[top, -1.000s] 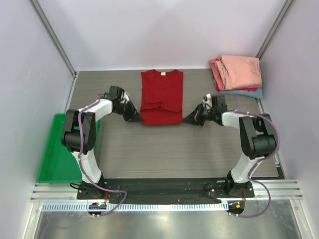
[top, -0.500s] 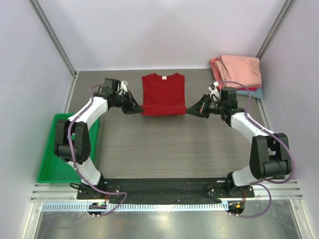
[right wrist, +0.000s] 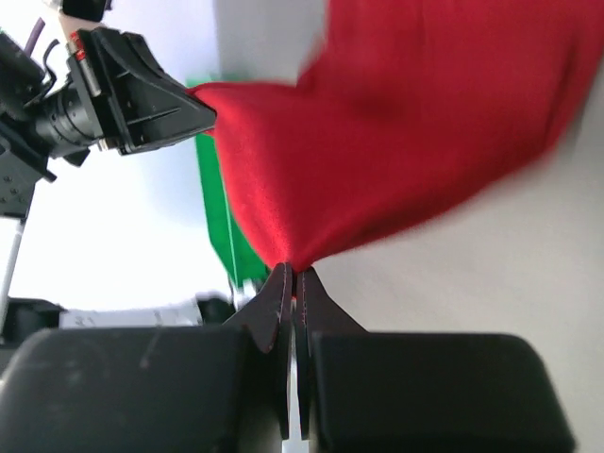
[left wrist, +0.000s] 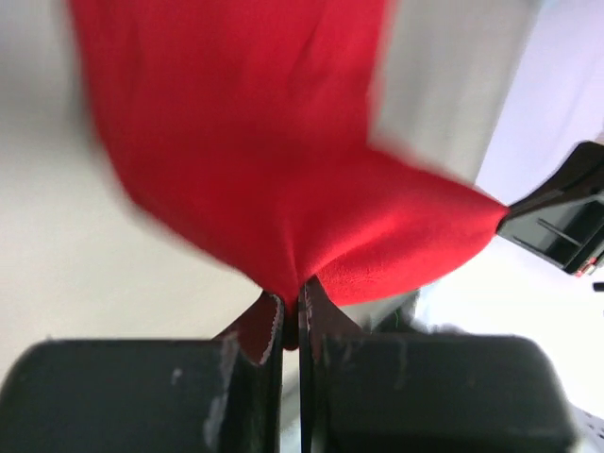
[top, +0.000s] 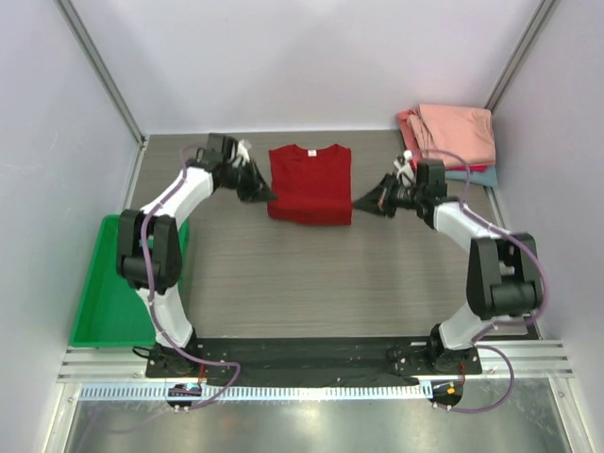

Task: Fold and stack the t-shirts
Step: Fold the tshirt

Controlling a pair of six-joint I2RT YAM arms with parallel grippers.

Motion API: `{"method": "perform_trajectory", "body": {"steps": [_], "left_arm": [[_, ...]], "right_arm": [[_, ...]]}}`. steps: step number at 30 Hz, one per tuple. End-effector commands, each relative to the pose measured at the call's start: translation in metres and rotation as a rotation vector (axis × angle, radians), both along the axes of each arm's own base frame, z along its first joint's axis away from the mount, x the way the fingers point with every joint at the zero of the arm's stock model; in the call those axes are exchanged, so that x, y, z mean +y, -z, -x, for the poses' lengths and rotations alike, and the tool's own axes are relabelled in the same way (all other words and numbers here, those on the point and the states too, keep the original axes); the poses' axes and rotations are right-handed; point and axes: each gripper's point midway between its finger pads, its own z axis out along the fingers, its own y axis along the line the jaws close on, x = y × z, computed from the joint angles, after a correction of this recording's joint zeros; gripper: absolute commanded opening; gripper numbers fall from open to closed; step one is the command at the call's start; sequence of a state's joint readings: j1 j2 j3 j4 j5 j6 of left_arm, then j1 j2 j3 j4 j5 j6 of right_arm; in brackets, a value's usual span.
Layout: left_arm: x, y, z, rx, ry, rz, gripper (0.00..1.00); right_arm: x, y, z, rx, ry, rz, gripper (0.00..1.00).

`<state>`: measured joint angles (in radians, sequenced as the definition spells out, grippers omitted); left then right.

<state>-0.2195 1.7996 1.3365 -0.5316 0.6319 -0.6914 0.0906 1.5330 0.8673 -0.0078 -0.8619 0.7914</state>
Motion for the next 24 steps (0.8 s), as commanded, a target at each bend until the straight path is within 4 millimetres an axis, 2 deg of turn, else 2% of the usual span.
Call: {"method": "perform_trajectory", "body": {"steps": [1,2,3,4,5,6,7,8,9,10,12,13,14,15,16,17,18,19,21,24], "left_arm": [[0.006,-0.061,-0.088,-0.314,-0.006,-0.027,0.0],[0.006,-0.045,-0.105,-0.31,0.002,-0.052,0.0],[0.006,-0.044,-0.119,-0.343,0.016,-0.071,0.0],[0.003,-0.071,-0.144,-0.441,0.017,-0.071,0.0],[0.003,-0.043,-0.165,-0.431,0.01,-0.104,0.0],[0.004,-0.042,-0.183,-0.483,0.015,-0.132,0.02],[0.003,-0.062,-0.205,-0.57,0.004,-0.142,0.27],[0.005,-0.052,-0.225,-0.605,-0.027,-0.179,0.43],[0.004,-0.023,-0.239,-0.596,-0.02,-0.195,0.54],[0.005,-0.028,-0.253,-0.66,-0.013,-0.216,0.68],[0.01,-0.012,-0.266,-0.685,-0.026,-0.302,0.74],[0.012,-0.006,-0.265,-0.686,-0.019,-0.327,0.75],[0.014,-0.007,-0.264,-0.682,-0.026,-0.333,0.75],[0.018,-0.02,-0.262,-0.696,-0.041,-0.343,0.75],[0.02,-0.013,-0.255,-0.673,-0.036,-0.35,0.75],[0.02,-0.017,-0.251,-0.67,-0.035,-0.346,0.75],[0.019,-0.021,-0.246,-0.666,-0.029,-0.332,0.75],[0.019,-0.026,-0.24,-0.659,-0.025,-0.319,0.74],[0.016,-0.023,-0.233,-0.643,-0.012,-0.314,0.73],[0.017,-0.021,-0.23,-0.635,-0.012,-0.325,0.72]], "right_arm": [[-0.011,-0.054,-0.089,-0.275,0.05,-0.02,0.01],[-0.014,-0.084,-0.117,-0.368,0.056,-0.02,0.02],[-0.016,-0.089,-0.135,-0.394,0.062,-0.017,0.02],[-0.019,-0.06,-0.161,-0.352,0.068,-0.01,0.02],[-0.02,-0.092,-0.19,-0.46,0.068,-0.009,0.01],[-0.02,-0.086,-0.209,-0.469,0.073,-0.006,0.02],[-0.02,-0.078,-0.243,-0.493,0.1,0.008,0.04],[-0.021,-0.065,-0.259,-0.493,0.112,0.028,0.1],[-0.022,-0.054,-0.273,-0.506,0.125,0.062,0.27],[-0.022,-0.039,-0.289,-0.515,0.144,0.094,0.37],[-0.015,-0.032,-0.296,-0.546,0.135,0.128,0.5],[-0.011,-0.024,-0.292,-0.531,0.128,0.131,0.51],[-0.01,-0.035,-0.287,-0.549,0.123,0.125,0.52],[-0.009,-0.036,-0.282,-0.548,0.118,0.124,0.52],[-0.011,-0.035,-0.278,-0.543,0.115,0.126,0.53],[-0.013,-0.026,-0.271,-0.519,0.108,0.131,0.53],[-0.02,-0.032,-0.267,-0.524,0.111,0.133,0.54],[-0.025,-0.02,-0.262,-0.496,0.111,0.138,0.55],[-0.036,-0.013,-0.259,-0.489,0.11,0.162,0.56],[-0.042,0.003,-0.255,-0.453,0.114,0.173,0.56]]}}
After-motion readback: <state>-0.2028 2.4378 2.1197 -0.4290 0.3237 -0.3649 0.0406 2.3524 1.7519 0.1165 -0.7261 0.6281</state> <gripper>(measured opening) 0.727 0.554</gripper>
